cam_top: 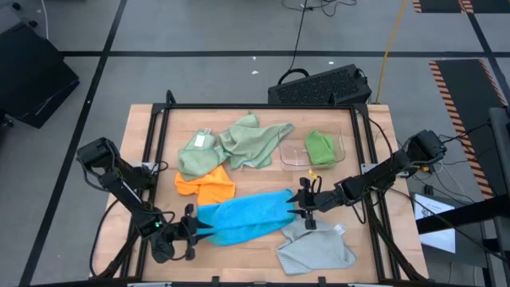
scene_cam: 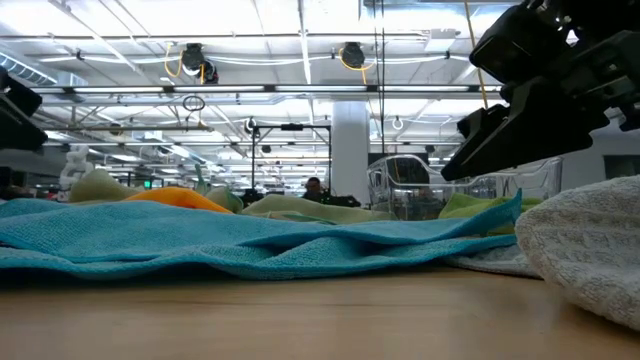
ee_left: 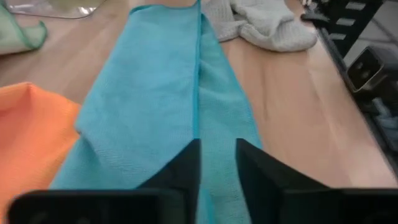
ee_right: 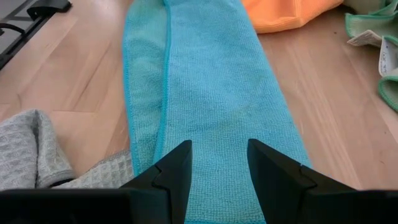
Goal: Fold microfiber towels
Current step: Fold the blue microfiber cloth
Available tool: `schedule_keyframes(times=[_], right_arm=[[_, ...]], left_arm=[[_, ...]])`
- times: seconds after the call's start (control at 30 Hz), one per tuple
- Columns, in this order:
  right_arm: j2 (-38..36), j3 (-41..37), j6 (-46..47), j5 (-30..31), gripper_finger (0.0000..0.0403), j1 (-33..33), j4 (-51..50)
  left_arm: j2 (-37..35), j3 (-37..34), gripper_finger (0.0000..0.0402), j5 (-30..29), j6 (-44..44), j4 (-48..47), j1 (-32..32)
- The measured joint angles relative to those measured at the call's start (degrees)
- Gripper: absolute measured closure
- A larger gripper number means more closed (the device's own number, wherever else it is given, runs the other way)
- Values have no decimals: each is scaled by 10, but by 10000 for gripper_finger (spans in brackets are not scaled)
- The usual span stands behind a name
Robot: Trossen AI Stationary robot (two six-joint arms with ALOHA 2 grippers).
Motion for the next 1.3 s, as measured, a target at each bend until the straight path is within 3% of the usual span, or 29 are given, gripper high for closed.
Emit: schedule_keyframes(times=[0.13, 0.27, 0.43, 0.6, 0.87, 1.07, 1.17, 1.3], right_arm=[[0, 0, 9, -1, 257, 0, 0], [0, 0, 15, -2, 257, 0, 0], [0, 0, 15, -1, 257, 0, 3], [0, 0, 31, -1, 257, 0, 5], [0, 0, 56, -1, 257, 0, 51], [0, 0, 42, -1, 257, 0, 70], [0, 0, 44, 0, 257, 8, 69], [1, 0, 47, 22, 257, 16, 83]], left_arm=[[-3, 0, 237, 4, 16, -17, -6], [-3, 0, 217, 10, 18, -38, -19], [-3, 0, 216, 15, -22, -119, -38], [-3, 0, 219, 66, -91, -201, -45], [1, 0, 272, 100, -67, -192, -45], [7, 0, 304, 86, -53, -189, -45], [2, 0, 301, 55, -72, -181, -49], [6, 0, 265, 45, -50, -119, -40]])
